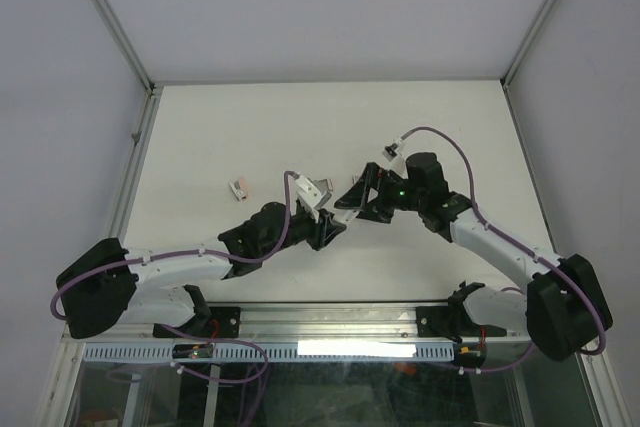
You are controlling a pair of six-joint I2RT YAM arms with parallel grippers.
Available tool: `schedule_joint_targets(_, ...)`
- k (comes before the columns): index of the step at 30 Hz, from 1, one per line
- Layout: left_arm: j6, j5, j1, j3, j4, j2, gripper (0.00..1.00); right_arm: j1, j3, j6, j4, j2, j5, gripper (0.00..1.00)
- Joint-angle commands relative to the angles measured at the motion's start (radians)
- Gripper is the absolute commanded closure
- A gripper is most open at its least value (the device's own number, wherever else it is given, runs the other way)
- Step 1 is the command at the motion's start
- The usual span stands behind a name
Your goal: Load the staples into the stapler
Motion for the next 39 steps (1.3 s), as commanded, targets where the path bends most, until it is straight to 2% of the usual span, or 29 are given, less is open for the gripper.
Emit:
schedule_joint_targets(1, 0.003, 0.001, -0.011, 0.034, 0.041, -0.041, 1.0, -0.004, 0.058, -0.074, -0.024, -0.06, 0.069, 0.0)
schedule_joint_targets(4, -0.021, -0.038, -0.011, 0.032, 0.011, -0.048, 1.0, -0.035, 0.083, -0.125, -0.093, -0.099, 0.127, 0.0)
schedule_joint_targets(8, -0.105, -0.259, 0.023, 0.064, -0.13, -0.024, 1.0, -0.087, 0.11, -0.198, -0.196, -0.155, 0.242, 0.0)
schedule_joint_targets(10, -0.188, -0.292, 0.118, 0.108, -0.252, 0.014, 1.0, -0.1, 0.119, -0.235, -0.25, -0.17, 0.323, 0.0)
schedule_joint_targets(13, -0.309, -0.251, 0.309, 0.166, -0.378, 0.078, 1.0, -0.106, 0.129, -0.285, -0.307, -0.177, 0.426, 0.0)
schedule_joint_targets(16, -0.371, -0.292, 0.445, 0.206, -0.414, 0.134, 1.0, -0.11, 0.129, -0.313, -0.319, -0.173, 0.467, 0.0)
schedule_joint_targets(20, -0.386, -0.378, 0.545, 0.281, -0.439, 0.273, 1.0, -0.114, 0.115, -0.313, -0.3, -0.168, 0.456, 0.0)
schedule_joint_targets(26, -0.364, -0.384, 0.572, 0.349, -0.459, 0.383, 1.0, -0.115, 0.083, -0.306, -0.273, -0.17, 0.441, 0.01)
schedule_joint_targets(31, -0.366, -0.369, 0.588, 0.348, -0.464, 0.41, 0.99, -0.116, 0.066, -0.303, -0.264, -0.159, 0.439, 0.01)
schedule_joint_targets(33, -0.362, -0.358, 0.589, 0.348, -0.463, 0.412, 0.76, -0.117, 0.06, -0.303, -0.256, -0.153, 0.437, 0.0)
schedule_joint_targets(37, -0.344, -0.321, 0.59, 0.344, -0.445, 0.397, 0.2, -0.118, 0.048, -0.316, -0.227, -0.132, 0.438, 0.01)
schedule_joint_targets(38, -0.332, -0.3, 0.59, 0.343, -0.436, 0.389, 0.09, -0.118, 0.045, -0.324, -0.214, -0.126, 0.441, 0.0)
schedule_joint_targets(39, -0.317, -0.279, 0.59, 0.344, -0.43, 0.38, 0.03, -0.118, 0.042, -0.336, -0.199, -0.118, 0.445, 0.0)
